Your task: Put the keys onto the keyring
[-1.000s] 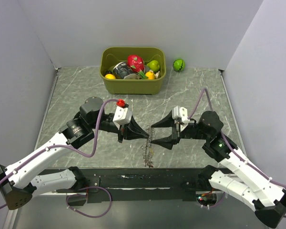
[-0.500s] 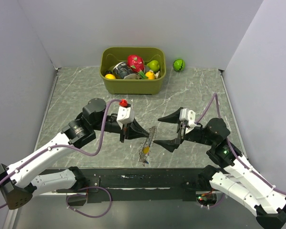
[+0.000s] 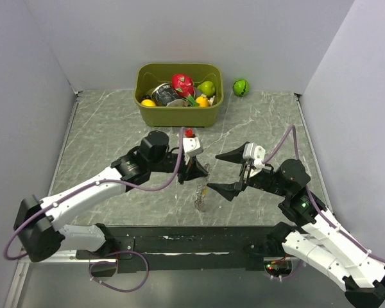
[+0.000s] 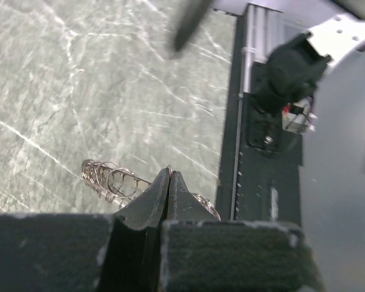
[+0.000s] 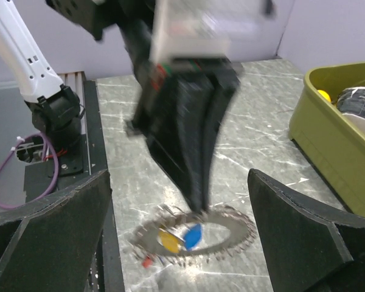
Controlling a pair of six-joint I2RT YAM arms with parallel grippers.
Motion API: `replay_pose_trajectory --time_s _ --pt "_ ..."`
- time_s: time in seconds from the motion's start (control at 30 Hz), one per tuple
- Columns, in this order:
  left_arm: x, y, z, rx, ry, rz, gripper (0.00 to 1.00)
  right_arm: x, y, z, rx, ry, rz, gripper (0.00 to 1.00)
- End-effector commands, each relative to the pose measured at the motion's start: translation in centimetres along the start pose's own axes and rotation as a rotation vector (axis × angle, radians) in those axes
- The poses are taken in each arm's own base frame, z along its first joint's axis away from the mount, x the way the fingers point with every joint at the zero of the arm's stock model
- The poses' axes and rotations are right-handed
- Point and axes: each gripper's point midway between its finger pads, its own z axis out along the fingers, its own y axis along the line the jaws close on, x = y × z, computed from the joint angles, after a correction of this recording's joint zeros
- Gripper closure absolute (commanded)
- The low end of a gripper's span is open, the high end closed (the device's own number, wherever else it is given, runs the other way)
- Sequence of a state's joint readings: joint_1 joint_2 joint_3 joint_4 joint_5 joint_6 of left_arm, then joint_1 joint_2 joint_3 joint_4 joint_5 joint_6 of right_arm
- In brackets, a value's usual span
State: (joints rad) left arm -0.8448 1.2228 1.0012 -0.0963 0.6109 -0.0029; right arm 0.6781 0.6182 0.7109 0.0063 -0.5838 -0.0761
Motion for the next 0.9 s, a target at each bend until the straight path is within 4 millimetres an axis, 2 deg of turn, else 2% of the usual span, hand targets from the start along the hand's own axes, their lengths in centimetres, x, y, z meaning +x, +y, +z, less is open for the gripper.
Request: replay_pose_trajectory --time_s 0.0,0.23,0.37,0.47,0.5,0.53,0.57,0.6,0.63,0.67,0.87 --pt "-3.6 2.2 1.5 -0.071 -0.135 0.027 0.99 -1.0 -0.5 -0.6 0.044 -0.037 -0.030 0.00" --pt "-6.3 5.0 4.0 -0.133 -0.202 0.016 0.99 -1.3 -0.8 -1.3 0.087 -0.049 -0.035 0.00" --pt "-6.2 7.5 5.5 -0.209 -0.243 -0.031 0.98 -1.2 -1.1 -1.6 0.114 -0.052 -0.038 0.00" --pt "-4.4 9.2 6.6 -0.265 -0.268 -0.084 0.96 -0.3 -1.4 -1.5 0.127 -0.034 -0.027 0.00" --pt "-2.2 9.7 7.1 -0.276 -0.240 -0.113 0.98 0.0 -1.4 -1.4 0.125 -0.028 -0.023 0.00" --pt "-2.2 9.8 7.2 -0.279 -0.267 -0.129 0.99 0.3 -1.5 -1.3 0.125 -0.020 -0.017 0.00" --pt "-0.1 10.0 7.3 -0.294 -0.247 -0.156 0.99 0.5 -1.4 -1.2 0.121 -0.013 -0.014 0.00" --pt "0.7 9.9 7.4 -0.292 -0.251 -0.185 0.99 0.8 -1.5 -1.2 0.123 -0.008 -0.009 0.00" --pt "0.2 10.0 7.1 -0.295 -0.295 -0.177 0.99 1.2 -1.7 -1.1 0.125 0.001 -0.005 0.00" --pt "2.2 10.0 7.0 -0.310 -0.278 -0.204 0.99 1.3 -1.7 -1.0 0.124 0.003 -0.002 0.00" --pt "6.3 10.4 6.3 -0.362 -0.259 -0.270 0.99 2.2 -1.7 -0.5 0.114 0.020 0.014 0.00"
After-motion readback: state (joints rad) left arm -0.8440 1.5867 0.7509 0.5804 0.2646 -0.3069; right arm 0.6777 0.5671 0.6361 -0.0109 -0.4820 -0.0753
